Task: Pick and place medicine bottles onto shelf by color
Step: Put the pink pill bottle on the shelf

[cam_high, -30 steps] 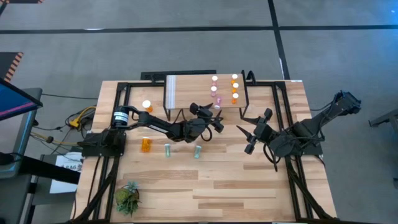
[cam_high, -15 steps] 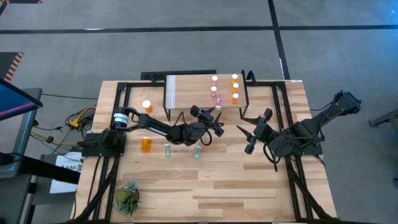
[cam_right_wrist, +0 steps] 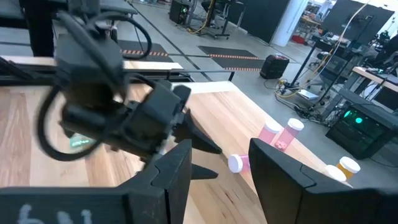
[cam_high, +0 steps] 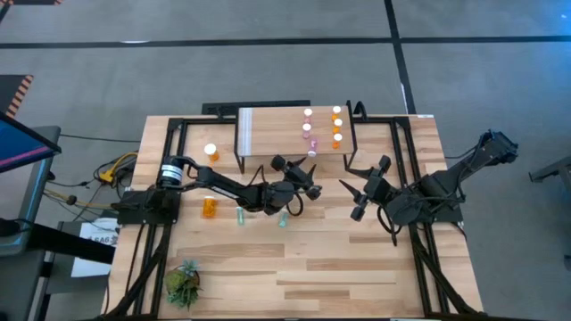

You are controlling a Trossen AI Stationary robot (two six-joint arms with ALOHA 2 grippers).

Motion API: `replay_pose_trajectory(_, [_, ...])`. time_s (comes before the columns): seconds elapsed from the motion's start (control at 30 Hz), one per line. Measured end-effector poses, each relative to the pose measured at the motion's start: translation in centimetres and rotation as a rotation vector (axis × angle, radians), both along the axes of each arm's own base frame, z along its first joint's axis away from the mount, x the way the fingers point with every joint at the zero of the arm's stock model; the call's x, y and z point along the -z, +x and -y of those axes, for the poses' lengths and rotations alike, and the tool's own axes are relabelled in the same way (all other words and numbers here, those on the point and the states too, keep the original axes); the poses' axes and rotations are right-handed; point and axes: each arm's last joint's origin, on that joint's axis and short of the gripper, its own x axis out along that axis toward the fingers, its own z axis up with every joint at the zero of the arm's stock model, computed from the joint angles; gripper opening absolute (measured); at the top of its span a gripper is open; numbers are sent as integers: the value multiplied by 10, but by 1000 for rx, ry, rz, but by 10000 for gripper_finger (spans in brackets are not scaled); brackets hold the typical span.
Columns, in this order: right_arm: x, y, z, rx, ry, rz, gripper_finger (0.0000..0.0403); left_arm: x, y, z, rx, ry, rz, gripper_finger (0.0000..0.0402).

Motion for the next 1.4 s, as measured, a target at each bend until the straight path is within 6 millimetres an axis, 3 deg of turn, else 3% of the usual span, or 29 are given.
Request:
replay_pose_trajectory(0.3, [19, 14, -13, 34, -60, -64, 171, -3, -7, 46, -39, 88, -75, 213])
replay_pose_trajectory(0.47, [43, 26, -24, 124, -153, -109, 162, -33, -22, 81, 30, 164, -106, 218])
replay_pose_trajectory(0.6, [61, 34, -26, 185, -144, -105, 157, -52, -56, 98, 62, 154, -13, 218])
replay_pose_trajectory(0.7, [75, 42, -22, 239, -103, -91, 155, -63, -95, 98, 111, 126, 140, 218])
replay_pose_trajectory(0.83, [92, 57, -13, 314, -85, -92, 159, -62, -146, 84, 184, 100, 310, 218])
replay_pose_trajectory(0.97, [106, 76, -1, 386, -69, -80, 175, -57, -181, 72, 261, 55, 410, 217])
replay_pose_trajectory(1.07, [114, 92, 8, 429, -56, -52, 196, -56, -193, 67, 278, 35, 432, 217])
replay_pose_trajectory(1.23, [121, 109, 15, 415, 13, -19, 240, -59, -197, 65, 263, 46, 426, 217])
replay_pose_trajectory(1.4, [128, 118, 7, 345, 47, -24, 262, -60, -196, 65, 268, 51, 420, 217])
